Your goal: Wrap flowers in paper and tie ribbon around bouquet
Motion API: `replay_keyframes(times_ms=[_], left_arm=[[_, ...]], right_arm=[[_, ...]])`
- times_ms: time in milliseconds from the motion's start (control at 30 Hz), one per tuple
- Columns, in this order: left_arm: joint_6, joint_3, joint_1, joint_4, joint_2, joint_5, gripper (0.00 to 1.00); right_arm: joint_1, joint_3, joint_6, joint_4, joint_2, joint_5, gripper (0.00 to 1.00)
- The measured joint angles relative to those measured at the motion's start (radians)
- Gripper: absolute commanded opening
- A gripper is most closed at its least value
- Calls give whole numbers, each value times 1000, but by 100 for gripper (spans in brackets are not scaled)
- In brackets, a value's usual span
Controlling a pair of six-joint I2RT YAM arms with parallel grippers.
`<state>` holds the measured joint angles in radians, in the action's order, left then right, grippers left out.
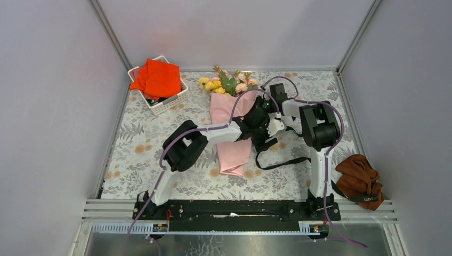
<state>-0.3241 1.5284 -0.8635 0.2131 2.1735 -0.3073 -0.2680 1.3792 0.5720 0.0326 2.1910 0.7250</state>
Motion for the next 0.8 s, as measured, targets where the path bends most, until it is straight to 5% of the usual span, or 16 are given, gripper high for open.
replay_keyframes(times_ms=[167,267,333,433,467,633,800], left_arm=[[26,26,13,-17,24,24,77],[43,52,13,-15,45,19,67],[51,77,13,-10,62,19,49],[64,103,13,-9,79,19,5],[68,108,13,-5,82,19,0],[79,76,13,0,59,-12,0],[47,-111,-11,100,-95,-93,0]], right_arm=[[6,26,-31,-43,0,-2,0],[16,38,-49,-70,0,-7,0],[26,48,-60,-87,1,-10,0],[36,61,-71,-108,1,-18,0],[38,63,-74,-113,1,-23,0],[33,64,-78,-136,0,-38,0],[11,64,-59,-154,-9,-54,0]])
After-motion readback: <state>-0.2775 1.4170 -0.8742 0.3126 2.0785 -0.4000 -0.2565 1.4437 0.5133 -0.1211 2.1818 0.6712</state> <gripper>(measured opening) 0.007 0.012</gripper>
